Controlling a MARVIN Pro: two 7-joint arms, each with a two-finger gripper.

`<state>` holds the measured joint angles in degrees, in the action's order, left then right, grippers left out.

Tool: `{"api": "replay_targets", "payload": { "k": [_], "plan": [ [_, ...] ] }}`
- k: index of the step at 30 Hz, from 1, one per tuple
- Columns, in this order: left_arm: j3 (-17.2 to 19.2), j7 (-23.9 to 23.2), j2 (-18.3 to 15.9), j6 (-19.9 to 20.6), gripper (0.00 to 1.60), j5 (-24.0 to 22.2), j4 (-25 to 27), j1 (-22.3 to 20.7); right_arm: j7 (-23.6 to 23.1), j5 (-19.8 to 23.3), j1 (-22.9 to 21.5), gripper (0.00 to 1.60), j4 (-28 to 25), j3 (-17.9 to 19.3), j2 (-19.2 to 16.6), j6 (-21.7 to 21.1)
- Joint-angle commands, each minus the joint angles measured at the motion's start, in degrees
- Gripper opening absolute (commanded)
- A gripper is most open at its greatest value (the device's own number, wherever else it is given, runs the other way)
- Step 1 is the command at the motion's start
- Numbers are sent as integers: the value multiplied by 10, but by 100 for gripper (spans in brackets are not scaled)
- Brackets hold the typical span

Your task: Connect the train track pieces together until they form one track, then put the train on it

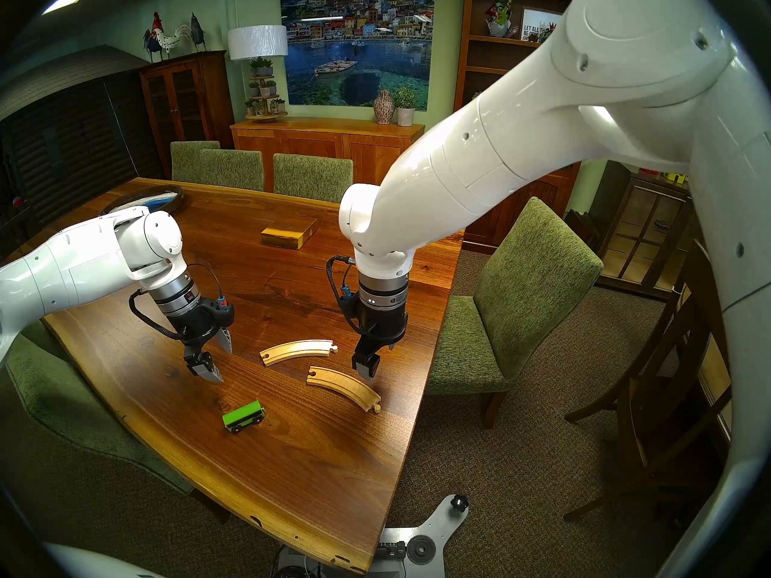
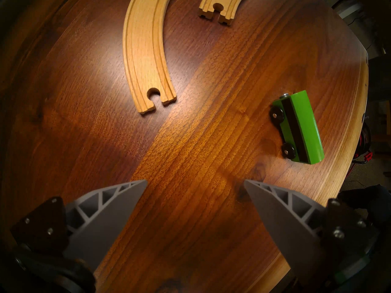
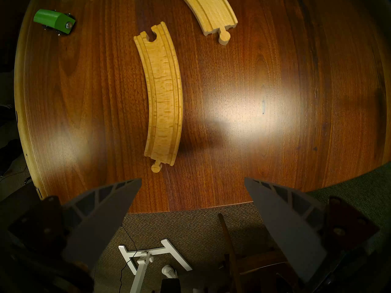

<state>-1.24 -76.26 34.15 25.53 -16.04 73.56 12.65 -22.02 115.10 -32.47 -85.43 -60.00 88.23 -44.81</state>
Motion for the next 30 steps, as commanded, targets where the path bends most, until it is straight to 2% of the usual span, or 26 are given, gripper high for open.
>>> {"api": "replay_targets", "payload": {
  "k": [1,11,20,30],
  "plan": [
    [18,8,8,1,160,-8,-7,-15,-1,0,-11,160,3,3,-3,-1],
    [42,32,44,28,160,-22,-22,-26,0,0,-10,160,4,4,-3,-1],
    [39,75,67,21,160,-12,-11,-10,0,0,-10,160,3,4,-3,-1],
    [34,97,104,27,160,-12,-35,-4,0,-1,-10,160,3,4,-4,-2]
  ]
}}
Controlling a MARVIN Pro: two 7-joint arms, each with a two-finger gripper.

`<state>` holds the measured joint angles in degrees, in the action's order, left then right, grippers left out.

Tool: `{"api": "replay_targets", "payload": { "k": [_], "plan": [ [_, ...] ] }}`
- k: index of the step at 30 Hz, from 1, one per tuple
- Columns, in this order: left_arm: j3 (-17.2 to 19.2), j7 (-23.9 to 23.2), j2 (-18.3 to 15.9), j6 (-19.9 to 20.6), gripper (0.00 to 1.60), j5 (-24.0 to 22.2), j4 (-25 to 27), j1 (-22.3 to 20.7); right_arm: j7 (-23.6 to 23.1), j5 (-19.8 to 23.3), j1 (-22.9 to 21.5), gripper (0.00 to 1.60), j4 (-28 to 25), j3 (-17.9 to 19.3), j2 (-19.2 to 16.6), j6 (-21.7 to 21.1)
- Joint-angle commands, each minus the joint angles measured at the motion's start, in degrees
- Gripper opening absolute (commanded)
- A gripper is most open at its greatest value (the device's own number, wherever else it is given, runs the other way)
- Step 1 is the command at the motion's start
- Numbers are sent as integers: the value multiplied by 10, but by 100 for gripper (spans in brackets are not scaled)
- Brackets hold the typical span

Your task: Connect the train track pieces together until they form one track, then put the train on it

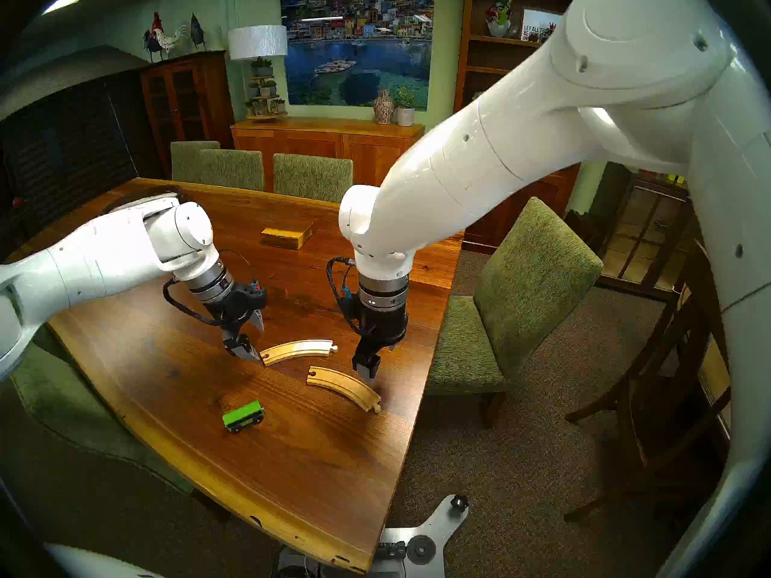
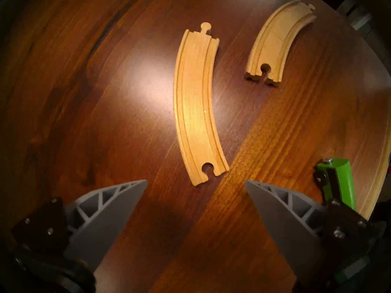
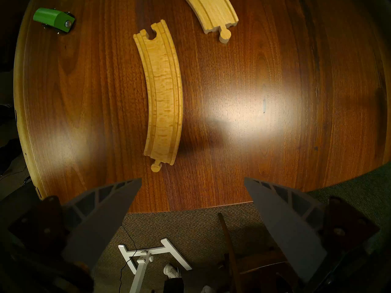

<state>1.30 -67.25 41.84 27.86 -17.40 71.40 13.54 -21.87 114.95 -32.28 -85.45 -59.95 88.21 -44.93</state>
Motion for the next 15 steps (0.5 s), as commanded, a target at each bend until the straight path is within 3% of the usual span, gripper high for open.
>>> {"api": "replay_targets", "payload": {
  "k": [1,15],
  "plan": [
    [8,8,30,5,160,2,-15,-13,-1,1,-12,160,4,4,-3,-1],
    [3,19,53,16,160,2,-27,-4,-1,1,-12,160,4,4,-4,-1]
  ]
}}
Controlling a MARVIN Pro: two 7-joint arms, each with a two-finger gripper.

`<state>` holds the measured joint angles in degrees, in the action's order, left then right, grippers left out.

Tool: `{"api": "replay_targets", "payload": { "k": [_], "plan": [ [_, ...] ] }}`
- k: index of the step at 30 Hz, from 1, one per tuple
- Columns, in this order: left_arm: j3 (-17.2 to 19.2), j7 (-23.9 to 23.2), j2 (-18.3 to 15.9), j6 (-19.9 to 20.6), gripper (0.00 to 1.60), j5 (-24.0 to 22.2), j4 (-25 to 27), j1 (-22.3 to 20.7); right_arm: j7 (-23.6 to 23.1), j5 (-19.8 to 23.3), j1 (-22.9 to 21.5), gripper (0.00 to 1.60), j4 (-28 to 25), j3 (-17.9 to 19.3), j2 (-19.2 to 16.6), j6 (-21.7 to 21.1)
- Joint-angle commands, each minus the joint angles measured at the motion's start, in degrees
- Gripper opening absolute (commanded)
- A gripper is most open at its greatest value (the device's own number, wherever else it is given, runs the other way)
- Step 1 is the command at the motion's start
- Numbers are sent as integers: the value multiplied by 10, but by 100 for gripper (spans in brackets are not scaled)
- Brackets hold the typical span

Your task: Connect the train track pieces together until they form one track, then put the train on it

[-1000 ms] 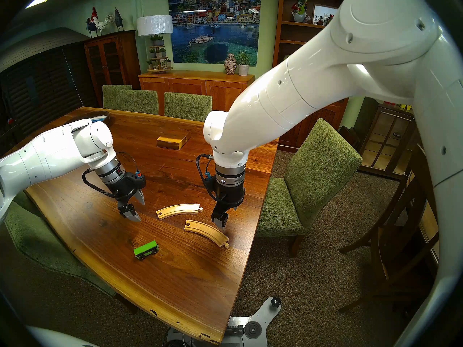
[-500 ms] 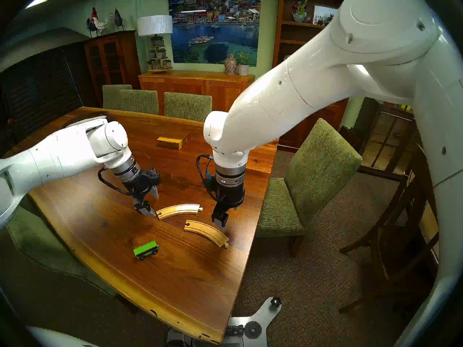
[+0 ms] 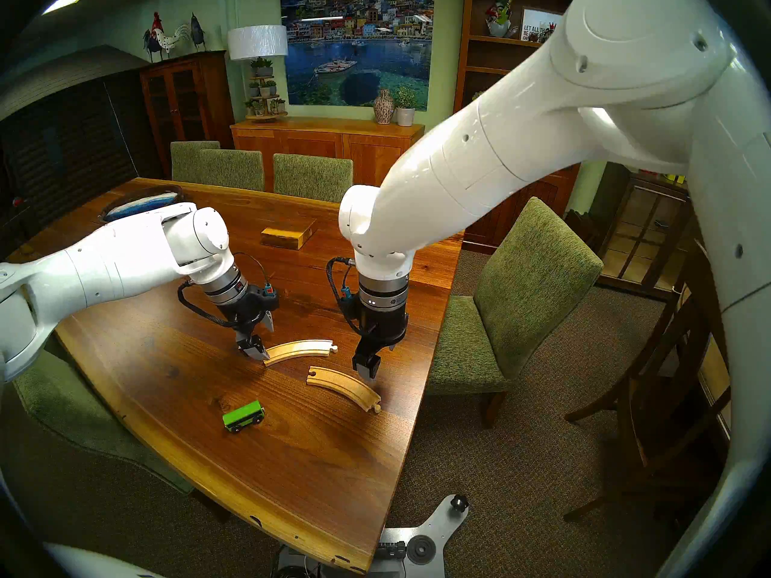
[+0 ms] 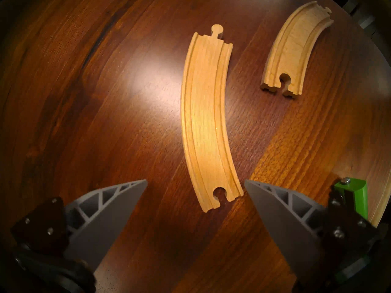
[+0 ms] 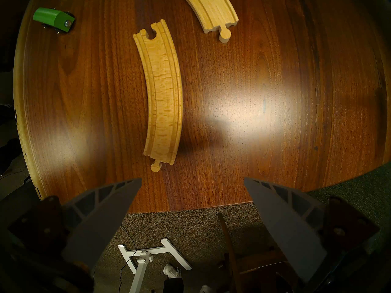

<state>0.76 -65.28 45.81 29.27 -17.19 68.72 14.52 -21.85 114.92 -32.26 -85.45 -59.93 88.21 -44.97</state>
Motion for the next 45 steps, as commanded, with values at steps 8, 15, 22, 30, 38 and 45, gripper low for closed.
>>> {"api": "replay_targets", "payload": {
  "k": [8,15,22,30,38,45],
  "plan": [
    [4,5,16,4,160,1,1,-8,-1,1,-12,160,4,4,-4,-1],
    [1,29,3,10,160,8,23,1,-1,1,-12,160,4,4,-4,-1],
    [1,34,-3,18,138,9,33,4,-1,1,-12,160,4,4,-4,-1],
    [4,38,-10,25,33,8,43,6,-1,1,-12,160,4,5,-4,-1],
    [6,41,-15,27,0,6,45,6,-1,0,-12,160,4,5,-4,-1],
    [6,39,-16,26,0,4,41,6,-1,0,-12,160,4,5,-4,-1]
  ]
}}
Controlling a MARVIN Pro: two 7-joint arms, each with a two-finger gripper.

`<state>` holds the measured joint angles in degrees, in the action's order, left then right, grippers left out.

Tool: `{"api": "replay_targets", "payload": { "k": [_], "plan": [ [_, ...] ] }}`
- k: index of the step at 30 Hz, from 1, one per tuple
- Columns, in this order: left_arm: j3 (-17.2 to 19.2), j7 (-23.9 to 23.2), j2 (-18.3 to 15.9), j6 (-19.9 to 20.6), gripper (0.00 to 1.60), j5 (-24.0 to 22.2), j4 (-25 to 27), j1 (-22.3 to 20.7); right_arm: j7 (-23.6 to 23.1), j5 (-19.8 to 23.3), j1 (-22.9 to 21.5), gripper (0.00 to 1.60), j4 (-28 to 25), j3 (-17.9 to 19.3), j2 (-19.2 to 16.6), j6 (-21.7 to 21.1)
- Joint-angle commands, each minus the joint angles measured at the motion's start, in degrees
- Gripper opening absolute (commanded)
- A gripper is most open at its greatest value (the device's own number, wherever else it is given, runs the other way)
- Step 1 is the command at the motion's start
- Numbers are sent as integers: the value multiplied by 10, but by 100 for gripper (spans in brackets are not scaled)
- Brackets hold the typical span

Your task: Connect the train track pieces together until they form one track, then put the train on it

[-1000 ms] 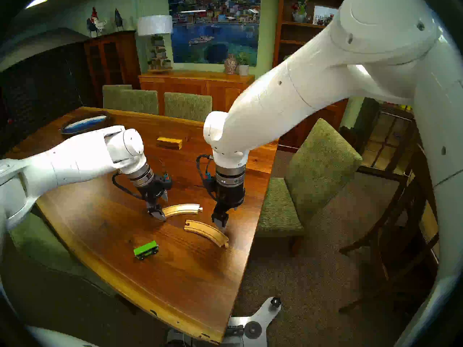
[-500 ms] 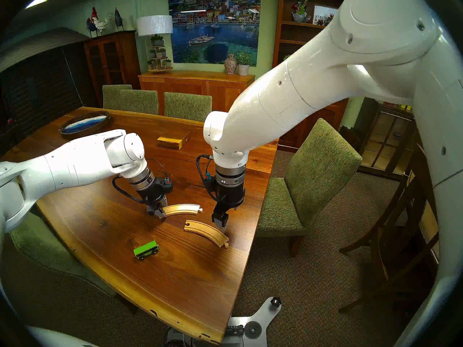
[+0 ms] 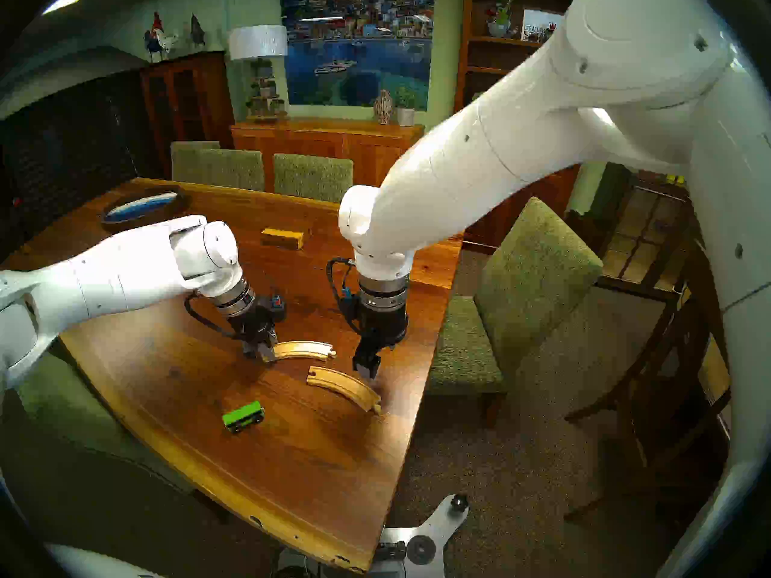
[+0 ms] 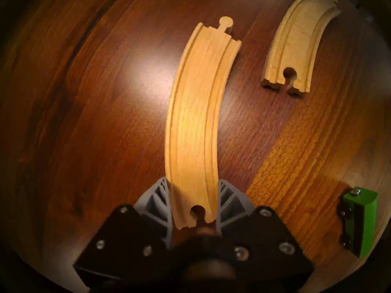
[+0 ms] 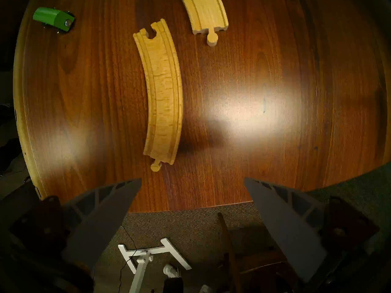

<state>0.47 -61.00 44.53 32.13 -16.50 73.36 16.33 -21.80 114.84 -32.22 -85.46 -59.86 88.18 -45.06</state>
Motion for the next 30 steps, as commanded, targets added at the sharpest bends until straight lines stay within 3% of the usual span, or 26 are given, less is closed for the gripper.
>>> {"api": "replay_targets", "payload": {
  "k": [1,30],
  "plan": [
    [9,-4,-3,-2,0,-3,-5,-13,-1,1,-12,160,4,4,-4,0],
    [6,-16,-19,-18,0,0,2,-15,-5,-6,-12,160,5,5,0,-1]
  ]
}}
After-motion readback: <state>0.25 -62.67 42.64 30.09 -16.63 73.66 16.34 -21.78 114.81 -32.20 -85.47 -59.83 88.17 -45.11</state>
